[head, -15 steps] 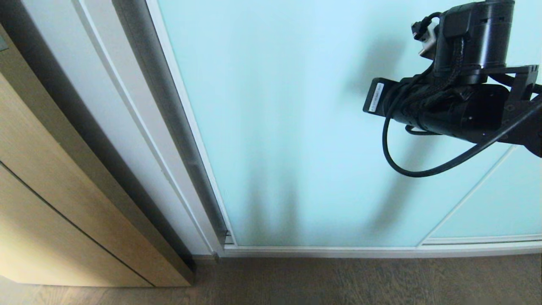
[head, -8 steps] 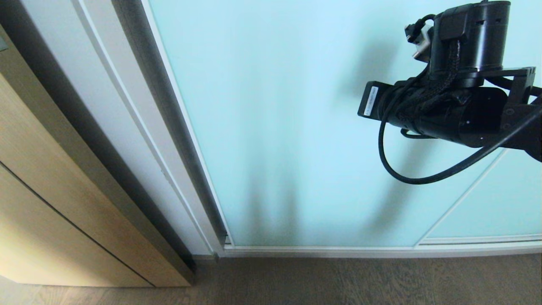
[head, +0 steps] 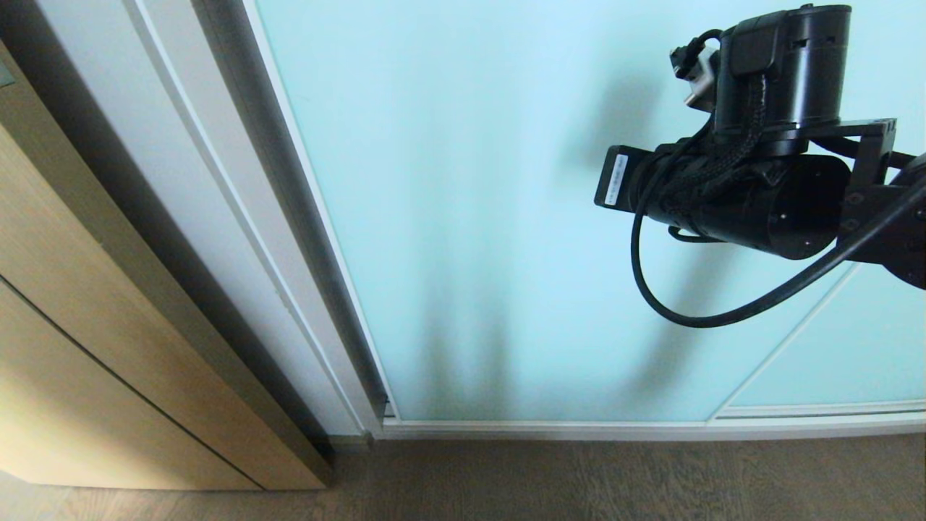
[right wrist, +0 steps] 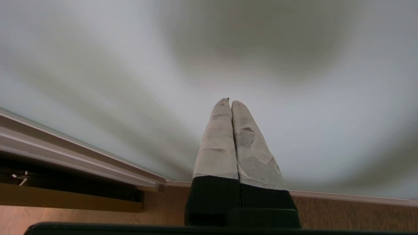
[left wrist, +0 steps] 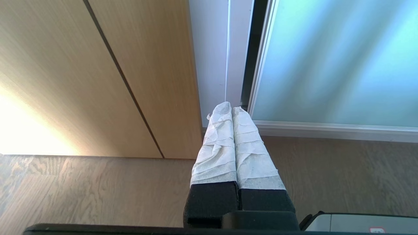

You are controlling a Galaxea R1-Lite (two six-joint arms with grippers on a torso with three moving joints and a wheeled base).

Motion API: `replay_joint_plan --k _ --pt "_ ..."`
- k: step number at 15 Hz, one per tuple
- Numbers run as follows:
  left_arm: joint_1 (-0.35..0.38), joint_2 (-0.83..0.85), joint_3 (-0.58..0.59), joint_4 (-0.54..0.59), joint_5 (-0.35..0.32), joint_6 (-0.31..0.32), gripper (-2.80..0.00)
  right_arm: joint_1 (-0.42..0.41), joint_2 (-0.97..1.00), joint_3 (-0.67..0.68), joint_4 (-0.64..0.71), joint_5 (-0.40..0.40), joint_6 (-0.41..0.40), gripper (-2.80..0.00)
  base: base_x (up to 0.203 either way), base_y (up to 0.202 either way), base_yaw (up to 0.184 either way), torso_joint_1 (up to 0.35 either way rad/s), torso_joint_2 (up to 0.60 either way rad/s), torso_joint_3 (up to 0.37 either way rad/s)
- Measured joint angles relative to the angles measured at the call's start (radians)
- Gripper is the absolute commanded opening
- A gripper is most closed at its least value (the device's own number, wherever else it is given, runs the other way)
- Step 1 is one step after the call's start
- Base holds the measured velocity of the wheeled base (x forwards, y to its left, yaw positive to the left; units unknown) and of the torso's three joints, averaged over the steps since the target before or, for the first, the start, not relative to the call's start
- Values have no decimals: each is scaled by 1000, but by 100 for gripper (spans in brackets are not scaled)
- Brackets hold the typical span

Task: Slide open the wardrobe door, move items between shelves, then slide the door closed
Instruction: Close the door

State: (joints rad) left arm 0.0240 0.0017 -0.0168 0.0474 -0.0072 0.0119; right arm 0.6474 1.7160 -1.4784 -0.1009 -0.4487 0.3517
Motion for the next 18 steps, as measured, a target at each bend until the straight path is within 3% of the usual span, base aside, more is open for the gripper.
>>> replay_joint_plan --k 7,13,16,18 --pt "0 0 0 0 0 0 -280 37 -81 60 -3 -20 -3 -280 0 0 0 0 0 0" --pt "0 0 0 0 0 0 -280 30 -262 106 45 -139 -37 -280 0 0 0 0 0 0" --pt "0 0 0 0 0 0 -280 -82 -397 123 161 -92 -103 -280 0 0 0 0 0 0" --pt "0 0 0 0 0 0 -280 -241 -518 152 242 25 -131 -280 0 0 0 0 0 0"
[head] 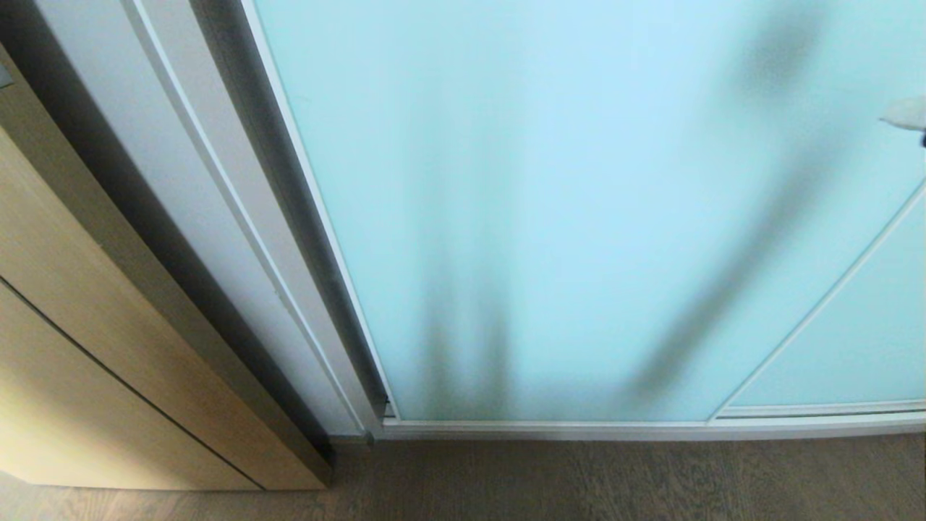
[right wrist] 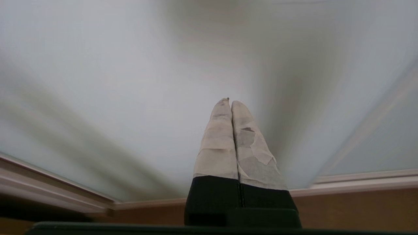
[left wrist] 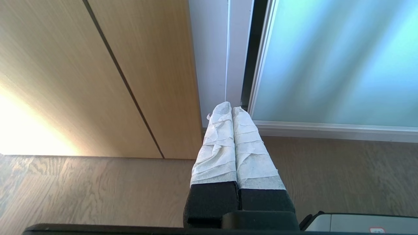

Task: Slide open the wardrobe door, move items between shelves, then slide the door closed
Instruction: Close the door, then open the door

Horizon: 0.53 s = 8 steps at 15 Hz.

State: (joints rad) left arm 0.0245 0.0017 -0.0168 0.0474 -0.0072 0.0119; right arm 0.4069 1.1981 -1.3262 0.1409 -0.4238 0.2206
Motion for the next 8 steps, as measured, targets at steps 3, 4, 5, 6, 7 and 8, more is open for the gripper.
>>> replay_joint_plan --k 3,4,5,6,7,8 --pt "0 0 0 0 0 0 -280 -196 -237 137 84 234 -88 -280 0 0 0 0 0 0" --pt "0 0 0 0 0 0 -280 -240 -332 221 97 296 -116 -280 0 0 0 0 0 0" --pt "0 0 0 0 1 0 -280 -276 -428 318 106 341 -140 -280 0 0 0 0 0 0" --pt "0 0 0 0 0 0 -280 -301 -514 411 112 368 -159 -280 0 0 0 0 0 0" --pt "0 0 0 0 0 0 -280 -321 -601 501 116 382 -173 -280 0 0 0 0 0 0" --pt "0 0 0 0 0 0 -280 -333 -677 575 121 382 -181 -280 0 0 0 0 0 0"
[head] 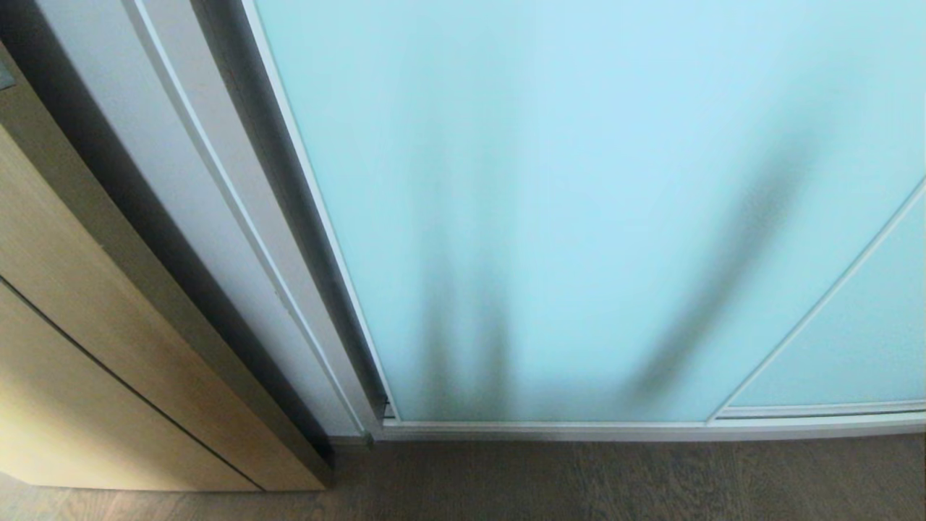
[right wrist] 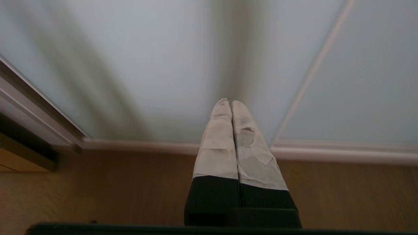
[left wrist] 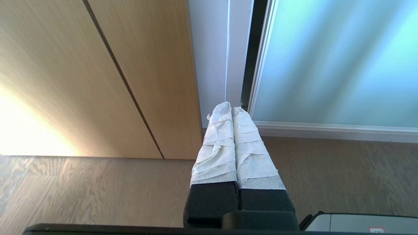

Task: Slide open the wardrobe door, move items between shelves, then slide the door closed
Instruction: Open the door

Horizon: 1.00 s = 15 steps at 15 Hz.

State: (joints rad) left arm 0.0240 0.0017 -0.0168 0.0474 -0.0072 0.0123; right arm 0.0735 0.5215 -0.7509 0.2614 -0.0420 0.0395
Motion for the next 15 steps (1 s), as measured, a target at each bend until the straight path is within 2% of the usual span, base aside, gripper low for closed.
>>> replay_joint_plan --k 6,8,10,11,15 --pt "0 0 0 0 1 -1 -280 -61 -396 393 0 -37 -11 -280 0 0 0 0 0 0" --pt "0 0 0 0 1 -2 -280 -66 -466 554 -90 -42 -10 -280 0 0 0 0 0 0" --pt "0 0 0 0 1 -3 -280 -69 -500 692 -256 -5 -4 -280 0 0 0 0 0 0" --pt "0 0 0 0 1 -3 -280 -69 -509 721 -312 11 -5 -280 0 0 0 0 0 0" --pt "0 0 0 0 2 -3 -280 -70 -523 749 -269 27 -3 -280 0 0 0 0 0 0"
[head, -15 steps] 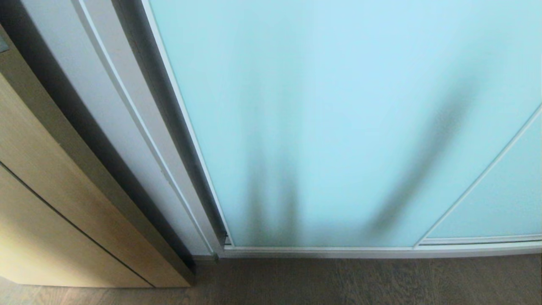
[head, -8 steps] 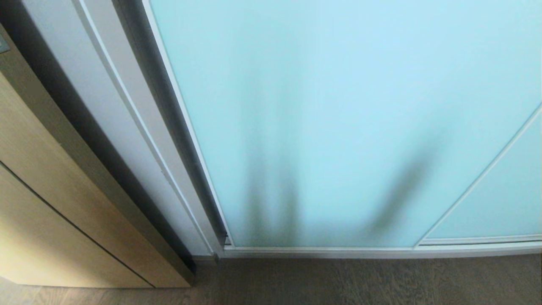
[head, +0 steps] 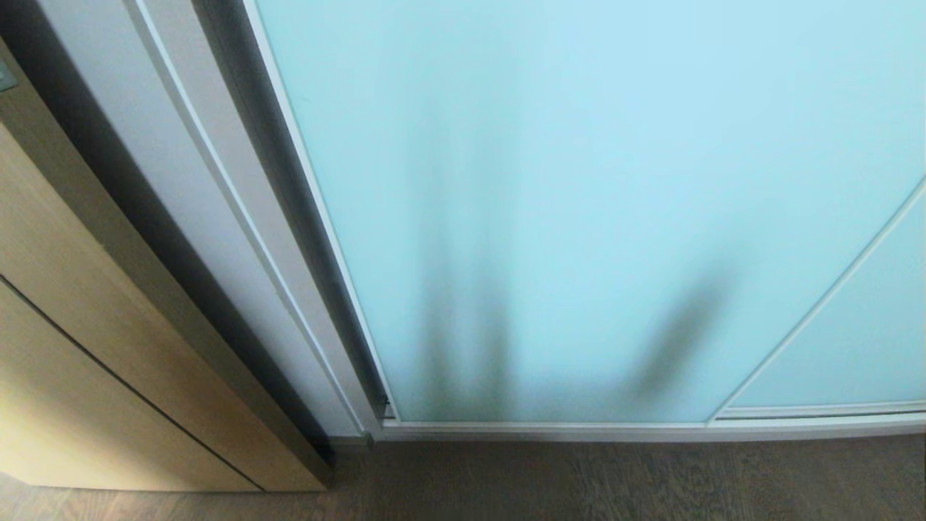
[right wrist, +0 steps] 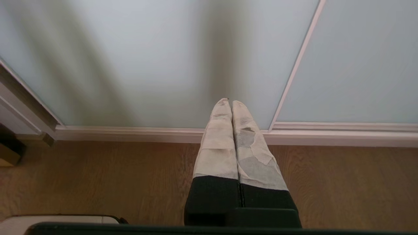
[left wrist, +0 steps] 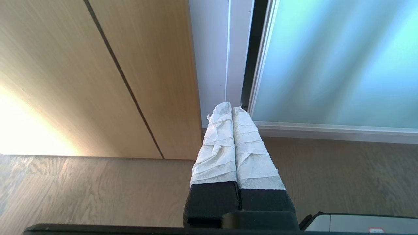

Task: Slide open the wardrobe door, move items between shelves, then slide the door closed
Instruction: Open the door

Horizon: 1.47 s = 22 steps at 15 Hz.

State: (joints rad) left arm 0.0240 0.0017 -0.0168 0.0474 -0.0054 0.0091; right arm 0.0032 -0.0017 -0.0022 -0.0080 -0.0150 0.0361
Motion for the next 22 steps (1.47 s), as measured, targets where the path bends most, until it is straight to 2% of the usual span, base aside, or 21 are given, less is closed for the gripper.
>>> replay_joint_plan --k 22 --pt "0 0 0 0 -1 0 -280 1 -1 2 8 -5 5 -280 0 0 0 0 0 0"
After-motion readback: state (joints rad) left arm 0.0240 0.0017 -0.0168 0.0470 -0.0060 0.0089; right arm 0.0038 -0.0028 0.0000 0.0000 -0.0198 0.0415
